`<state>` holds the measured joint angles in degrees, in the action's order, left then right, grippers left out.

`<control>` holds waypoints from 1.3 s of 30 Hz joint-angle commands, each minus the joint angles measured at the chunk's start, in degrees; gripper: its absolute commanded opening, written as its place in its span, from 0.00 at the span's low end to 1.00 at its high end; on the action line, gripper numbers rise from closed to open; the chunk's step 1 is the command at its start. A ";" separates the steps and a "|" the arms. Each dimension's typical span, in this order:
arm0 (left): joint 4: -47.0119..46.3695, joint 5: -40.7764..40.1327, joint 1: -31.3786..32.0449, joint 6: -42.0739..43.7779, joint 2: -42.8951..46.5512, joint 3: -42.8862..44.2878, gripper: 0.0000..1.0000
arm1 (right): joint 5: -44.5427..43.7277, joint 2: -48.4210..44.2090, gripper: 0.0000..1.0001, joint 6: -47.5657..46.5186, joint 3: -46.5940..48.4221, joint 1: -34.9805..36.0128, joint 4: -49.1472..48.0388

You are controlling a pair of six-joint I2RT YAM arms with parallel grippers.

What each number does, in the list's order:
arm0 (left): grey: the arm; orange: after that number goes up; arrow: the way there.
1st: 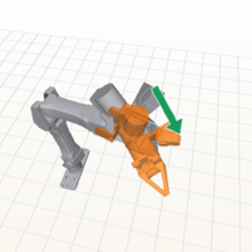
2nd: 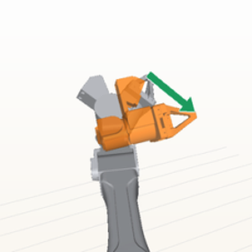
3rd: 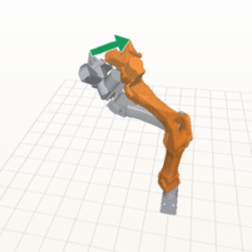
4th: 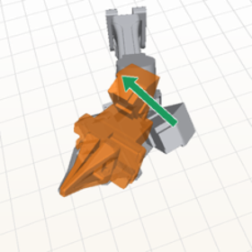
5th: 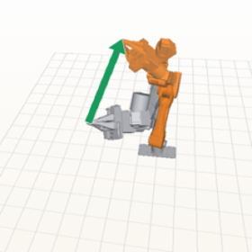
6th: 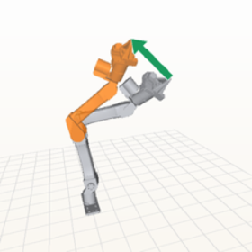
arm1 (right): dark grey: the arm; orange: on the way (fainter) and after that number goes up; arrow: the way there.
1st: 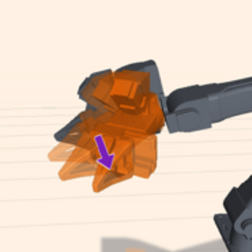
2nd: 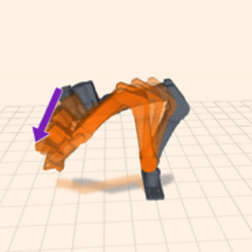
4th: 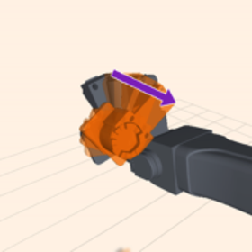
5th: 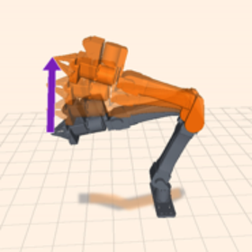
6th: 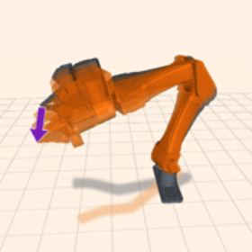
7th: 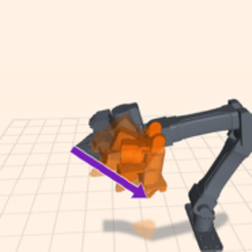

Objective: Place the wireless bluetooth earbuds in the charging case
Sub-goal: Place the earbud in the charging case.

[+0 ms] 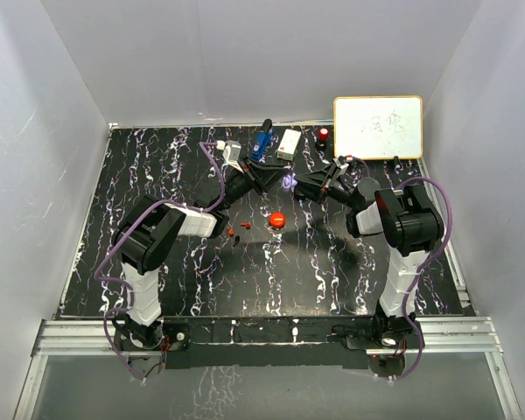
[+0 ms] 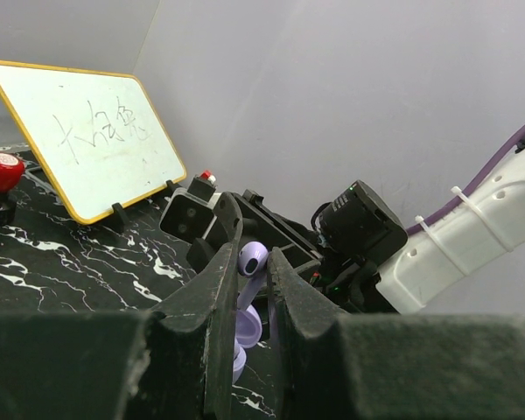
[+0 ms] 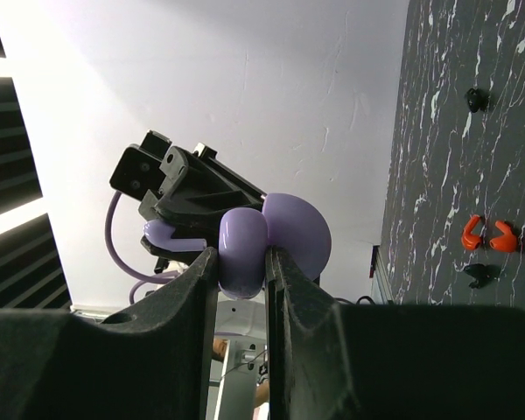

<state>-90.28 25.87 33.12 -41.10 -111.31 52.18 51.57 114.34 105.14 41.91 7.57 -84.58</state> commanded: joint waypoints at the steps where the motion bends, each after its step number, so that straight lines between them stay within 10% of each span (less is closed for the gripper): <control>1: -12.20 -0.59 0.24 1.37 1.73 0.42 0.00 | -0.08 -2.91 0.00 0.07 1.16 0.20 -19.29; 39: -12.23 -3.16 0.07 2.68 4.66 -1.43 0.00 | 0.22 -3.89 0.00 0.81 1.38 0.08 -19.19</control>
<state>-90.45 22.94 33.12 -39.35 -110.19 50.57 51.62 113.08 106.00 41.91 7.55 -84.60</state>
